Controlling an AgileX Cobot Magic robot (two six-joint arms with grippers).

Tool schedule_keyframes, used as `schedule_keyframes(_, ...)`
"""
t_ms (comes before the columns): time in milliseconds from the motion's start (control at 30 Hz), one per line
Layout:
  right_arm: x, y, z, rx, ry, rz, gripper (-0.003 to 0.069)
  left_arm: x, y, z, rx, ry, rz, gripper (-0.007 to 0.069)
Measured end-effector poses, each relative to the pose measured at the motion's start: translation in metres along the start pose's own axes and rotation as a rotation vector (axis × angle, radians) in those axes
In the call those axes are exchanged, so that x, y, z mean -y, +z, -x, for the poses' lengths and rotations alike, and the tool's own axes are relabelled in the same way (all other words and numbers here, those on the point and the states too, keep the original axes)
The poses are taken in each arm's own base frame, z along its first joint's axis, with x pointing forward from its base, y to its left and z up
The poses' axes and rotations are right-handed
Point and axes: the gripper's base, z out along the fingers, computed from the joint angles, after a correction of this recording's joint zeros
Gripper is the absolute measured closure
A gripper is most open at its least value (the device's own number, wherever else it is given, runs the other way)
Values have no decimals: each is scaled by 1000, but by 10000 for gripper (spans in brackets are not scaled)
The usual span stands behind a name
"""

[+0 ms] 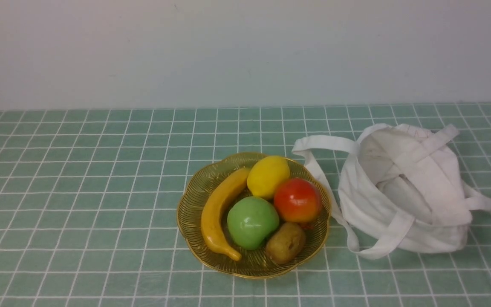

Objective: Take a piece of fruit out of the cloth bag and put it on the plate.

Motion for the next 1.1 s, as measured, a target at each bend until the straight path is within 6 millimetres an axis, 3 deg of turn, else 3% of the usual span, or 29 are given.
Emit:
schedule_keyframes(467,15,-23,-66,-124,165,-258,671,0,0,0,0,0,0,632)
schedule_keyframes(1100,12,-28,-66,-111,98,-217,671,0,0,0,0,0,0,632)
